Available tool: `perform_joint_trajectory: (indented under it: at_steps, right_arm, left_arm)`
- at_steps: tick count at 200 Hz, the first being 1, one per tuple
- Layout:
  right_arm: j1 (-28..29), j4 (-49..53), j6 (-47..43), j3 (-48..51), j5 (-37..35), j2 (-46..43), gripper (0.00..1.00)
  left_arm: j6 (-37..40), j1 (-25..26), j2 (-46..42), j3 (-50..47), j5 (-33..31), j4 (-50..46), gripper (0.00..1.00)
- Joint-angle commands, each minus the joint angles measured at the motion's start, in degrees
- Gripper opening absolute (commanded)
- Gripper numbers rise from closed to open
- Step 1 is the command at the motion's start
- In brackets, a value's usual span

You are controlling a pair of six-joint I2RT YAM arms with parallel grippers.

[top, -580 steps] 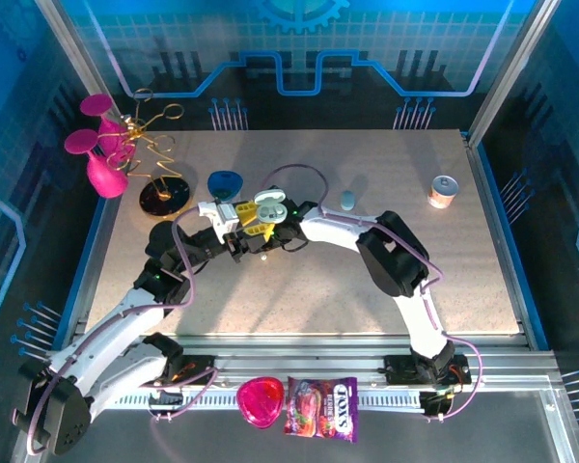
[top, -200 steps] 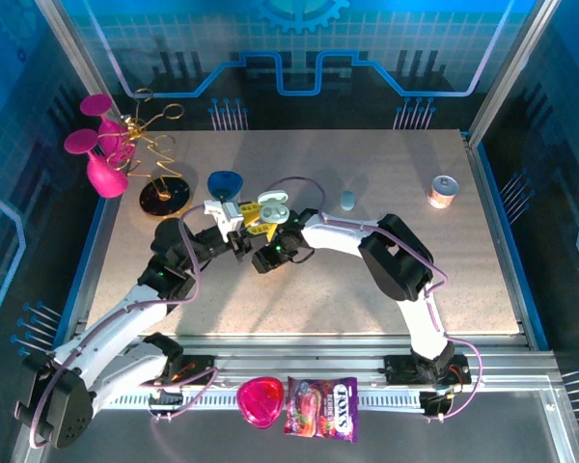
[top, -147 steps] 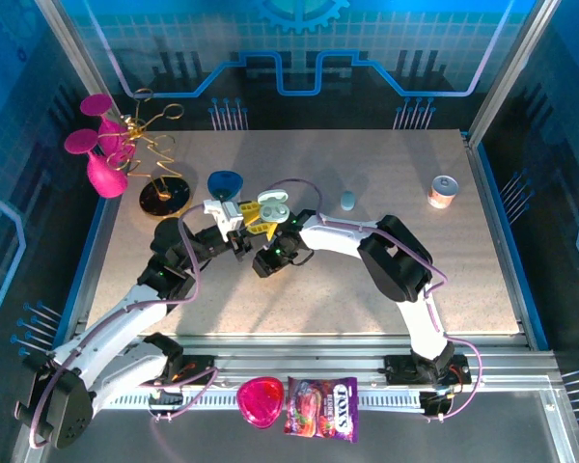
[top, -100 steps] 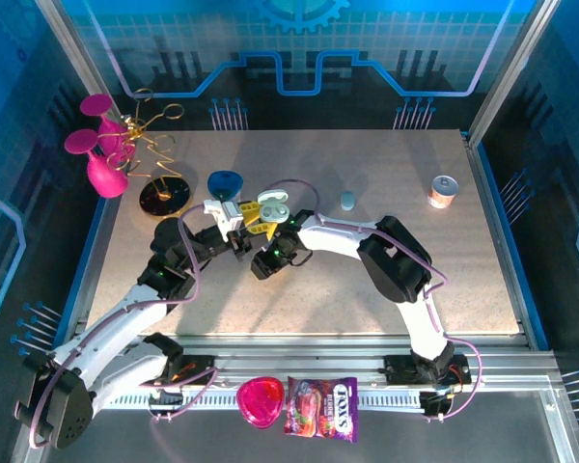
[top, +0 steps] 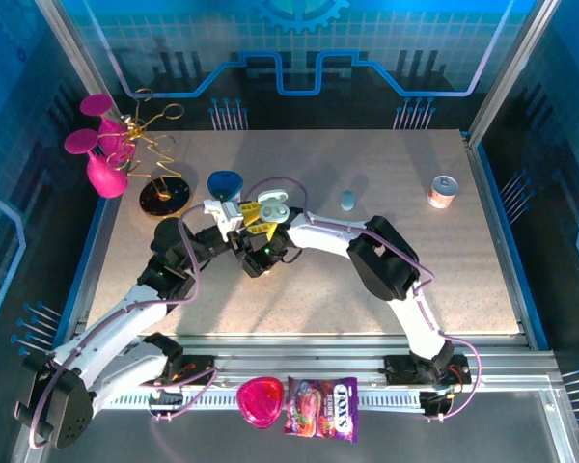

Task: Insert wireless bluetooth earbuds into charging case

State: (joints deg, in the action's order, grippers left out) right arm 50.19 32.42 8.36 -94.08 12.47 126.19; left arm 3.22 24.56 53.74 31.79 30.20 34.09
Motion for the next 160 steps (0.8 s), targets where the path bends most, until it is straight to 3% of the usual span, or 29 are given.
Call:
perform_joint_trajectory:
  at_steps: [1, 93, 160]
  right_arm:
    - [2.44, 6.19, -3.72, -1.26, -1.41, 0.12, 0.44]
    - [5.83, 10.84, -7.28, 1.19, -2.60, -4.57, 0.43]
    - [5.79, 10.73, -5.18, 7.94, -6.28, -8.96, 0.42]
  left_arm:
    - [1.10, 0.00, -0.82, 1.71, -0.59, 0.36, 0.38]
    - [1.26, 0.04, -1.27, 2.22, -0.68, -0.42, 0.38]
    - [1.63, 0.05, -2.44, 2.30, -1.74, -0.66, 0.38]
